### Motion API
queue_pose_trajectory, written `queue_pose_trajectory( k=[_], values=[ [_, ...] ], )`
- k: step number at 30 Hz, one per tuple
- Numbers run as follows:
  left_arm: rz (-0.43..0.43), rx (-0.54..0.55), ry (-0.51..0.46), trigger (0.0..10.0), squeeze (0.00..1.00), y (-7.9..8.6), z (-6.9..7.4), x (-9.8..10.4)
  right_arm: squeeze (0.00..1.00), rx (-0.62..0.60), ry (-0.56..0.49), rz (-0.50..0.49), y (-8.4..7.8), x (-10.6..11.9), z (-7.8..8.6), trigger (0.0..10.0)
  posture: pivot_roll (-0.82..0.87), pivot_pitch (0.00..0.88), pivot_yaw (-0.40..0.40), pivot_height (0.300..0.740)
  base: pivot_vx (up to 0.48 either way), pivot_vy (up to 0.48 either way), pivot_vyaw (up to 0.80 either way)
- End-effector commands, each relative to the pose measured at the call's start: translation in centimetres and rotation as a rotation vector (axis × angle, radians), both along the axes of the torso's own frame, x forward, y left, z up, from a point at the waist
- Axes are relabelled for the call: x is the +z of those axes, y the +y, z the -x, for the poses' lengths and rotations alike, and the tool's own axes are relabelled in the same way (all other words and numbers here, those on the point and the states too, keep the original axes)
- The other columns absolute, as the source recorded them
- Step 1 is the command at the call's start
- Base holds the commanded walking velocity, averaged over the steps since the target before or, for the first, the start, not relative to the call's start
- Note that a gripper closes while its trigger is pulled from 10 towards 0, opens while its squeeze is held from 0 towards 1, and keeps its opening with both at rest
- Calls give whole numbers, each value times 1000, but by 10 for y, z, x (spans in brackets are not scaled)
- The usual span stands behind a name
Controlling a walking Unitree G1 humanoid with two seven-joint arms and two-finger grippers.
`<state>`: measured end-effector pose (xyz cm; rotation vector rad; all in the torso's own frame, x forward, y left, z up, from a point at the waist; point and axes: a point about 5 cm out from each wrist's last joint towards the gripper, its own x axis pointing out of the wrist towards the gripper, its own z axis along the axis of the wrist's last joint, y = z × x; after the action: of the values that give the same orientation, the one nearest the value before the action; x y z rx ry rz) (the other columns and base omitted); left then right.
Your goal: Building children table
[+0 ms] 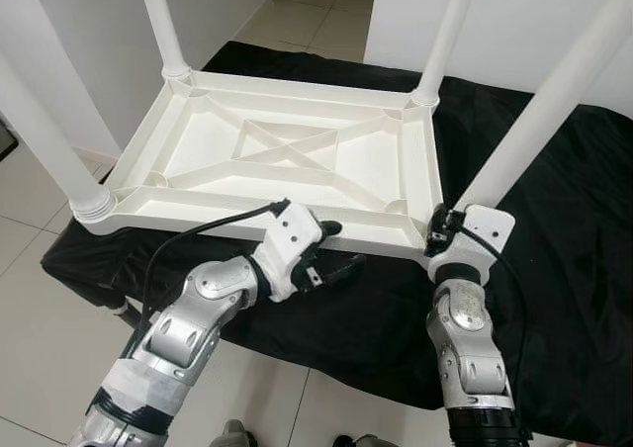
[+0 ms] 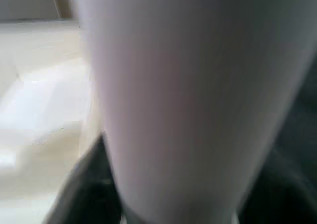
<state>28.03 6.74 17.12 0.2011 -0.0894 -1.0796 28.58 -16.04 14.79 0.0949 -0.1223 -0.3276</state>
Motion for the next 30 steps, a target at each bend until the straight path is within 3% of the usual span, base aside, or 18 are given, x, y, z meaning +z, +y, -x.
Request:
queue_pose_trajectory(
  k=[1, 8, 9, 12, 13, 19, 25, 30],
  values=[
    [13, 43, -10, 10000, 0, 1, -4, 3, 1000, -3, 60, -103, 9, -19, 6, 10000, 29, 122, 3, 740, 0, 0, 0],
    [38, 109, -24, 10000, 0, 5, -10, 6, 1000, 30, -24, -30, 5, -10, 12, 10000, 26, 129, 7, 740, 0, 0, 0],
    [61, 150, -23, 10000, 0, 7, -13, 9, 890, 52, -47, -15, 5, -9, 15, 10000, 23, 133, 8, 740, 0, 0, 0],
    [77, 176, -21, 10000, 0, 9, -15, 11, 890, 67, -60, -10, 4, -9, 17, 10000, 23, 133, 8, 740, 0, 0, 0],
    [101, 229, -17, 10000, 0, 11, -16, 11, 0, 80, -72, -7, 1, -10, 24, 10000, 35, 142, -2, 740, 0, 0, 0],
    [161, 383, -2, 10000, 0, 23, -14, 6, 0, 120, -97, 36, -2, -14, 39, 10000, 35, 149, -4, 740, 0, 0, 0],
    [164, 437, 11, 10000, 0, 32, -13, 0, 0, 113, -110, 42, -3, -14, 48, 10000, 22, 146, 5, 740, 0, 0, 0],
    [123, 402, 7, 10000, 0, 36, -13, -5, 0, 106, -119, 44, -4, -14, 55, 10000, 17, 143, 12, 740, 0, 0, 0]
  ],
)
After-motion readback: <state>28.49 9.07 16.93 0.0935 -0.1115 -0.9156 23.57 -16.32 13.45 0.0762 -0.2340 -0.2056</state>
